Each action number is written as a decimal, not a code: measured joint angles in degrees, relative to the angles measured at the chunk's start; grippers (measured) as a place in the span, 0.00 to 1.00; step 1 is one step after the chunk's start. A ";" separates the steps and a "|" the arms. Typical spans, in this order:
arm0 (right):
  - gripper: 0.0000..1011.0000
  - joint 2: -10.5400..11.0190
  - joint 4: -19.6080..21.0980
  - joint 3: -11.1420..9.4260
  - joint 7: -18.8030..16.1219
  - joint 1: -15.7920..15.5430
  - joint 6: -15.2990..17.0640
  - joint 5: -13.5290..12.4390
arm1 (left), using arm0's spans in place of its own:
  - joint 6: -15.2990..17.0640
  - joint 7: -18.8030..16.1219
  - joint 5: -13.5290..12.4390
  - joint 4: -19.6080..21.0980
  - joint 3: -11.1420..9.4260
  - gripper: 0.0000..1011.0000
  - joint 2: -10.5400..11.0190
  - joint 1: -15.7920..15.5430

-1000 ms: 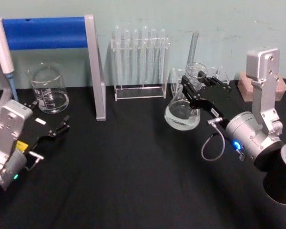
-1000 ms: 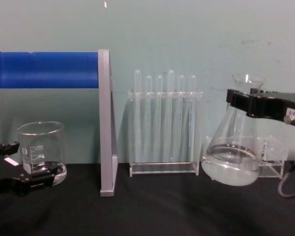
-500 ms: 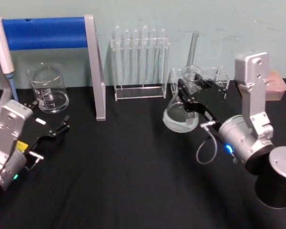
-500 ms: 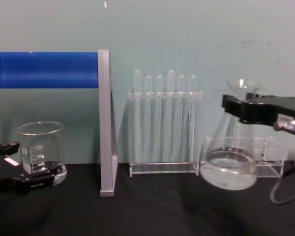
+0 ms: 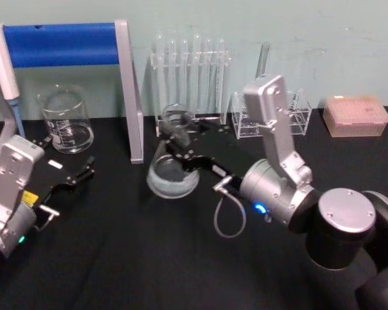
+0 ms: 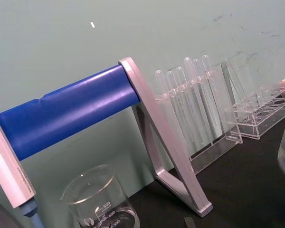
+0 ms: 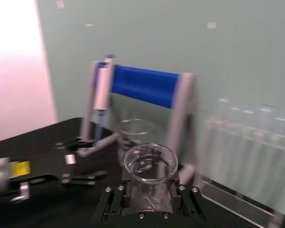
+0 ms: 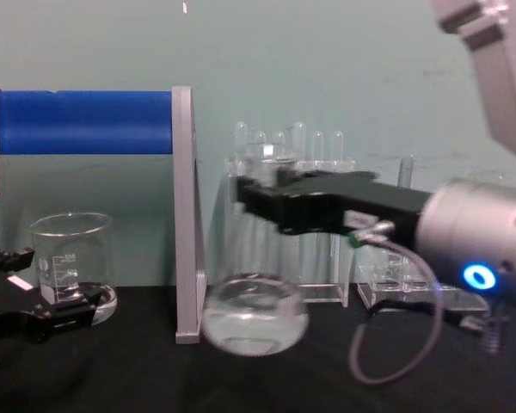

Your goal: Grasp the erlenmeyer flask with one hand, shake it three times, then place it back.

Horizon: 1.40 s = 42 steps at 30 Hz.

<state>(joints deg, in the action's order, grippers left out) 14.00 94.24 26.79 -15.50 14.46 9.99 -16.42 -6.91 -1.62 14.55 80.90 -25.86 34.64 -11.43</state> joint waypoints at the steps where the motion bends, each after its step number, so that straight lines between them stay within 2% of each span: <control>1: 0.44 -0.23 -0.56 0.77 -1.47 0.61 -0.10 -0.03 | 0.00 0.00 0.00 0.00 0.00 0.99 0.00 0.00; 8: 0.44 -0.99 -2.28 2.51 -4.66 2.29 -0.38 -0.29 | 0.00 0.00 0.00 0.00 0.00 0.99 0.00 0.00; 12: 0.44 -1.15 -2.78 2.52 -4.62 2.53 -0.48 -0.32 | 0.00 0.00 0.00 0.00 0.00 0.99 0.00 0.00; 17: 0.44 -1.15 -2.76 1.45 -2.65 2.08 -0.83 0.28 | 0.00 0.00 0.00 0.00 0.00 0.99 0.00 0.00; 23: 0.44 -1.24 -1.27 -1.97 2.42 -0.09 -0.52 2.15 | 0.00 0.00 0.00 0.00 0.00 0.99 0.00 0.00; 24: 0.44 -1.23 -0.60 -3.13 4.10 -0.86 -0.18 2.66 | 0.00 0.00 0.00 0.00 0.00 0.99 0.00 0.00; 33: 0.44 -0.80 4.19 -9.27 11.54 -5.97 1.48 5.24 | 0.00 0.00 0.00 0.00 0.00 0.99 0.00 0.00; 35: 0.44 -0.79 5.92 -11.45 14.26 -7.89 2.44 6.27 | 0.00 0.00 0.00 0.00 0.00 0.99 0.00 0.00; 41: 0.44 -1.44 7.78 -14.45 17.34 -10.09 3.58 7.56 | 0.00 0.00 0.00 0.00 0.00 0.99 0.00 0.00; 42: 0.44 -1.44 7.78 -14.45 17.34 -10.09 3.58 7.56 | 0.00 0.00 0.00 0.00 0.00 0.99 0.00 -0.01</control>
<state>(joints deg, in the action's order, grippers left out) 12.56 102.03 12.34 1.83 4.37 13.57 -8.86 -6.91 -1.62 14.55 80.90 -25.86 34.65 -11.43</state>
